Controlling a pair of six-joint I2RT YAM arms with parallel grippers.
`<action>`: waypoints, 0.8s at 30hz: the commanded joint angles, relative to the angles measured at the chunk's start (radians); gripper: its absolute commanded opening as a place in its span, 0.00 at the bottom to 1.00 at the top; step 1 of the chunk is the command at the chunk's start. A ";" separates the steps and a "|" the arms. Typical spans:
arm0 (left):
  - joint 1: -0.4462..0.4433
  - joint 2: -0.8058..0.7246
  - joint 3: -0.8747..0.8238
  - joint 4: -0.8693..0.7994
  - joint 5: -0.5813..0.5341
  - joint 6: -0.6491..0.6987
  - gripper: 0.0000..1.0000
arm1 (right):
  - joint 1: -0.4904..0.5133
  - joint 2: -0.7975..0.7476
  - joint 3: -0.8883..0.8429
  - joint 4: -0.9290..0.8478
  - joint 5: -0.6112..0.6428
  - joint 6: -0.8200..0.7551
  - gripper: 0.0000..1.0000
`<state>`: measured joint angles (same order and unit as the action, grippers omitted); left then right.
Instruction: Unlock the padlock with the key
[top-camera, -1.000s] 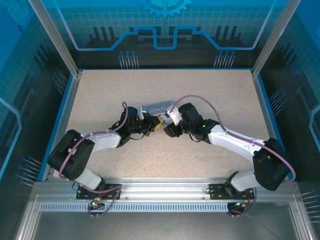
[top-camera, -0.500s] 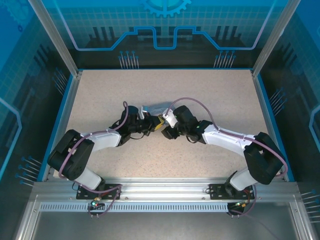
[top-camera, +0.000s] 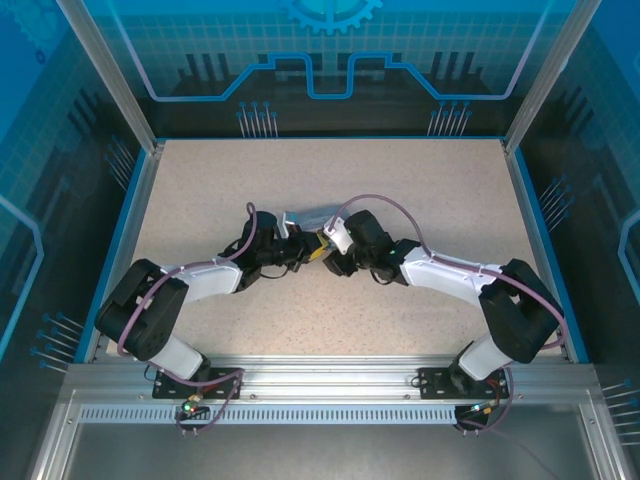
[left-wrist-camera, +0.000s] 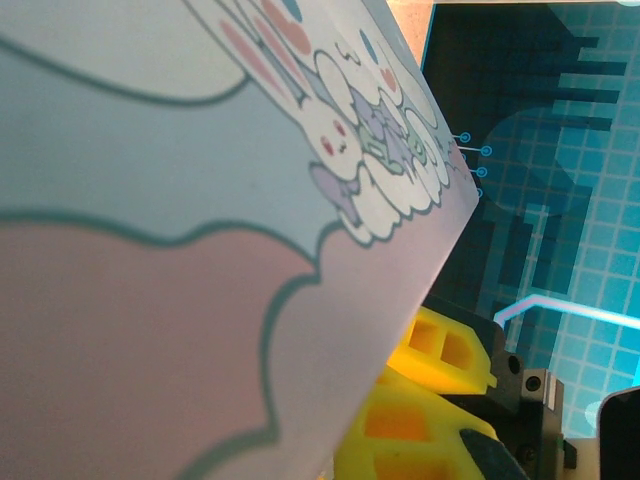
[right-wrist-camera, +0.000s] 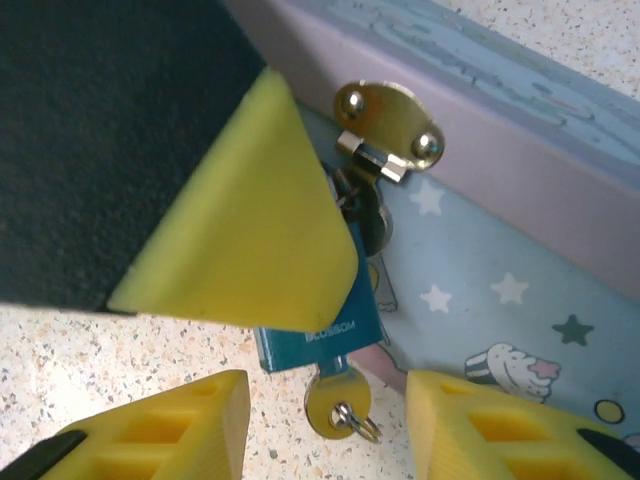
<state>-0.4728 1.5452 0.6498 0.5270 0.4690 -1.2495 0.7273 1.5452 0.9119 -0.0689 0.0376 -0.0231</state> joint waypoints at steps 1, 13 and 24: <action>0.005 0.001 0.031 0.009 0.037 0.023 0.00 | -0.012 -0.004 0.038 0.017 -0.026 0.005 0.43; 0.005 0.003 0.024 0.017 0.034 0.028 0.00 | -0.038 -0.006 0.041 -0.004 -0.128 0.028 0.08; 0.005 0.006 0.013 0.014 0.021 0.053 0.00 | -0.113 -0.071 0.025 -0.024 -0.364 0.107 0.41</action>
<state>-0.4694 1.5455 0.6518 0.5304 0.4885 -1.2224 0.6300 1.5314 0.9302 -0.0910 -0.2314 0.0589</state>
